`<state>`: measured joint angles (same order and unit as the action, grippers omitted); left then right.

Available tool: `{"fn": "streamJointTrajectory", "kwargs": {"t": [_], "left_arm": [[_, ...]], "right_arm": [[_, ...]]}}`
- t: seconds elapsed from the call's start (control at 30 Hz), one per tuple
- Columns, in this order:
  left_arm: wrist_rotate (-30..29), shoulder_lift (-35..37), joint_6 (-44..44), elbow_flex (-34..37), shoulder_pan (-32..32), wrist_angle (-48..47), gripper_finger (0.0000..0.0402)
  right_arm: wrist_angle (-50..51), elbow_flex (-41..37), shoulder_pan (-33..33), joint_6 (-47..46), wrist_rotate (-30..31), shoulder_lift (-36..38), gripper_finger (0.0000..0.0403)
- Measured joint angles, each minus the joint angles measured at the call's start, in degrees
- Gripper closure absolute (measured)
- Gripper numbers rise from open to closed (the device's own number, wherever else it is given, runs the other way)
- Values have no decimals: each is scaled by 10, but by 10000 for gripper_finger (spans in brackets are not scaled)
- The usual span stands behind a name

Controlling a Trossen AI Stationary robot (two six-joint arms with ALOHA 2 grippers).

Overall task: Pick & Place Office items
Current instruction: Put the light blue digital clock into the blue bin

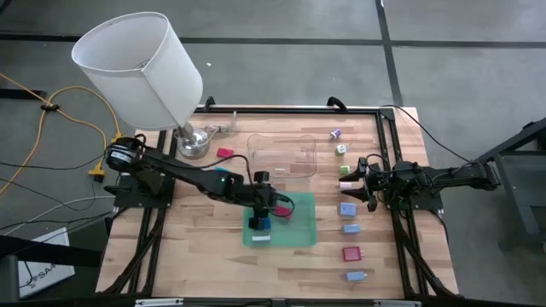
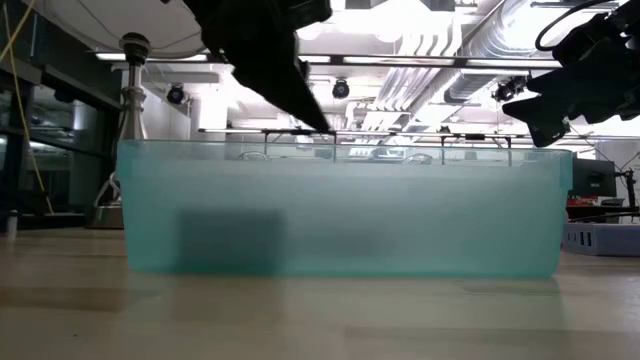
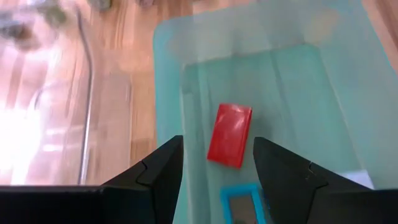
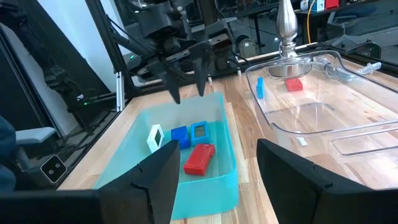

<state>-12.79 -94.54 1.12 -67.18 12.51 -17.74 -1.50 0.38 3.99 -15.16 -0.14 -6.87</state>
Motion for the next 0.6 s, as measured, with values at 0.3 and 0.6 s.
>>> {"fn": "streamJointTrajectory", "kwargs": {"t": [0.3, 0.6], "left_arm": [[-40, 61, 67, 0, 14, -143, 215], [-39, 74, 80, 0, 12, -314, 215]], "right_arm": [[0, 0, 0, 0, 0, 0, 201], [0, 0, 0, 0, 0, 0, 201]]}}
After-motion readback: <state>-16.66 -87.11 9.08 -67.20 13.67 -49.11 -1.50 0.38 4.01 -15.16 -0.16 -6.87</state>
